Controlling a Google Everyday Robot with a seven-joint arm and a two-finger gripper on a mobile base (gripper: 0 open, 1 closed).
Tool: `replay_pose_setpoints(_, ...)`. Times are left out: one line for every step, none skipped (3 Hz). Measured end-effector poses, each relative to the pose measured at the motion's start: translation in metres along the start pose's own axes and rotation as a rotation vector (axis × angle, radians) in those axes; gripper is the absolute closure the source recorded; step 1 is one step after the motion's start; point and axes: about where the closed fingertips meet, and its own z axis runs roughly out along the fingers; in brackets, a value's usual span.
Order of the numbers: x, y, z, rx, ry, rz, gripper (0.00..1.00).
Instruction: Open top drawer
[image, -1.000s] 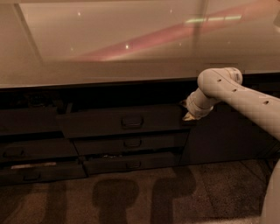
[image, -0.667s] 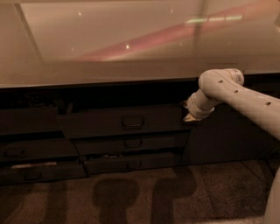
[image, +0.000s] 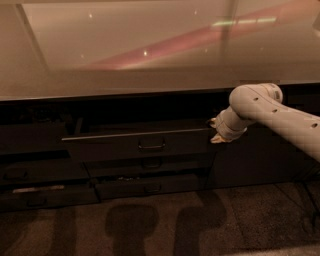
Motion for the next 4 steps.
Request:
replay_pose_setpoints(-0.0003, 0.0101, 0.0014, 0.000, 0.001, -0.003, 1.00)
replay_pose_setpoints(-0.0006, 0.0091, -0.0017, 0.000, 0.001, -0.003, 1.00)
replay_pose_setpoints(-0.0012, 0.0174, -0.0036, -0.002, 0.005, -0.003, 1.00)
replay_pose_setpoints(-0.0012, 0.0174, -0.0036, -0.002, 0.005, -0.003, 1.00)
